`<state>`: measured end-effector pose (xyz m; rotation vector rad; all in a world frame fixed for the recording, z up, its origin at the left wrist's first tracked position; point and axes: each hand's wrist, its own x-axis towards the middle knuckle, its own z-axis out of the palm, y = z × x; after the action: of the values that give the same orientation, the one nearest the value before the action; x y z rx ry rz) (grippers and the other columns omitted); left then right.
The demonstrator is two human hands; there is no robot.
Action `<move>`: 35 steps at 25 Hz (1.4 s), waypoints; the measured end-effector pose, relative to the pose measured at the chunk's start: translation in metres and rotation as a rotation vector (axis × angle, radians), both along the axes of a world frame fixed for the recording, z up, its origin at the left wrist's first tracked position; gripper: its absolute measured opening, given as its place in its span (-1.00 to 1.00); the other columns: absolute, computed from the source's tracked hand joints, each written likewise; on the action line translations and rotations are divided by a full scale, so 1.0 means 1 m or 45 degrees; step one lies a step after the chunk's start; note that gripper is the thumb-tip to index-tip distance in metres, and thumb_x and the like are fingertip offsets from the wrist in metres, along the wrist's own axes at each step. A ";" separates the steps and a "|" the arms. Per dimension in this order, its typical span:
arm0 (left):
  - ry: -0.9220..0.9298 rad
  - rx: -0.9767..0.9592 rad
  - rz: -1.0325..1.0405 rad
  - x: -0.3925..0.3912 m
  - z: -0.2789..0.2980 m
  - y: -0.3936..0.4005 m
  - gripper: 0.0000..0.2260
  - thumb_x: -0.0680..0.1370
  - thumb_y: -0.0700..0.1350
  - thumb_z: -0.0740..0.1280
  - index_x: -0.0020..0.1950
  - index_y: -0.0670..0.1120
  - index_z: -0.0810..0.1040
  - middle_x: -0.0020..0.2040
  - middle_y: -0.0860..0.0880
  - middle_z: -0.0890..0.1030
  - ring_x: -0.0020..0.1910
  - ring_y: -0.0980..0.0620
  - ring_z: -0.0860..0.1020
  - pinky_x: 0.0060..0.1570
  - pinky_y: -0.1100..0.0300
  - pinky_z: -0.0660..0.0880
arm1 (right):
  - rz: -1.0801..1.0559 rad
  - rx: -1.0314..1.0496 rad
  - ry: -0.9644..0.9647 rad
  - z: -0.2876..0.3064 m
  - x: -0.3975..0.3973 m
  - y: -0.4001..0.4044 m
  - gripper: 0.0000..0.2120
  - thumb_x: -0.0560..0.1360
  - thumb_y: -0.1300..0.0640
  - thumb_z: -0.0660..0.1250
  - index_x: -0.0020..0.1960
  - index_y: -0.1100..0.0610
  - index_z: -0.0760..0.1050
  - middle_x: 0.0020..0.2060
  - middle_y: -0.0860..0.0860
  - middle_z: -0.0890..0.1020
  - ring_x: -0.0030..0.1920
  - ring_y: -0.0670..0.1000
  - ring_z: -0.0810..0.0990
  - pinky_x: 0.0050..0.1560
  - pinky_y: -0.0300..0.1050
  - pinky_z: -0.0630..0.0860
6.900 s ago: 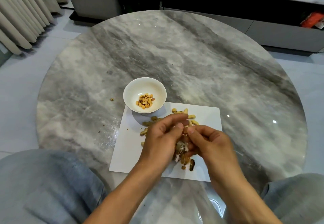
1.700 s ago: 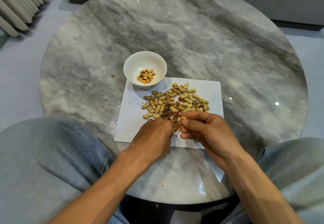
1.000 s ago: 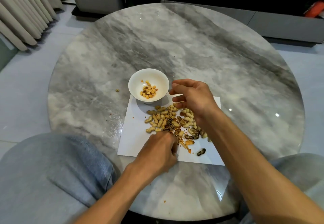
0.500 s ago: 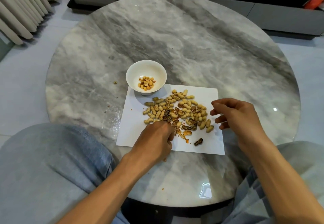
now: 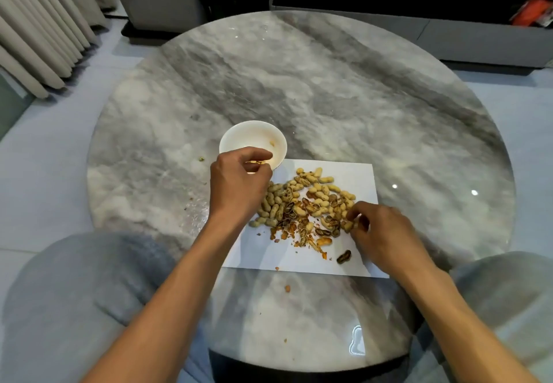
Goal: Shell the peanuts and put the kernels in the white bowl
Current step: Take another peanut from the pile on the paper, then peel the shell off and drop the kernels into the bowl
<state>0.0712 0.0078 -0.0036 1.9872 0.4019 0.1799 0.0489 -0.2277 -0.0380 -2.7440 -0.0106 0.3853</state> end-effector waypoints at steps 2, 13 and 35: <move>0.009 0.017 -0.100 -0.008 0.000 -0.008 -0.83 0.50 -0.21 0.41 0.00 0.02 0.71 -0.09 0.21 0.66 -0.15 0.34 0.62 -0.14 0.50 0.50 | 0.041 -0.015 -0.040 -0.002 -0.002 0.002 -0.92 0.56 0.03 0.35 0.02 -0.02 0.59 -0.16 0.00 0.64 -0.18 0.06 0.56 -0.22 -0.05 0.52; 0.208 -0.379 -0.423 -0.040 0.005 -0.031 -0.85 0.50 -0.23 0.47 0.00 -0.01 0.73 -0.14 0.04 0.73 -0.12 0.16 0.67 -0.07 0.28 0.59 | -0.206 1.217 0.179 0.034 -0.009 0.028 -0.88 0.55 0.18 0.39 -0.07 0.05 0.70 -0.28 0.10 0.68 -0.33 0.04 0.61 -0.25 0.08 0.64; 0.076 -0.636 -0.427 -0.022 0.015 -0.033 -0.86 0.47 -0.23 0.50 -0.09 0.01 0.73 -0.20 -0.02 0.69 -0.20 0.16 0.62 -0.16 0.32 0.54 | -0.386 1.723 0.359 0.048 -0.004 0.046 -0.77 0.49 0.09 0.29 -0.16 0.17 0.68 -0.31 0.11 0.60 -0.31 0.03 0.49 -0.22 -0.16 0.55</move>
<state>0.0496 -0.0253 0.0109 1.5379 0.1265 -0.1786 0.0447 -0.1818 0.0098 -1.3215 0.1553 0.4391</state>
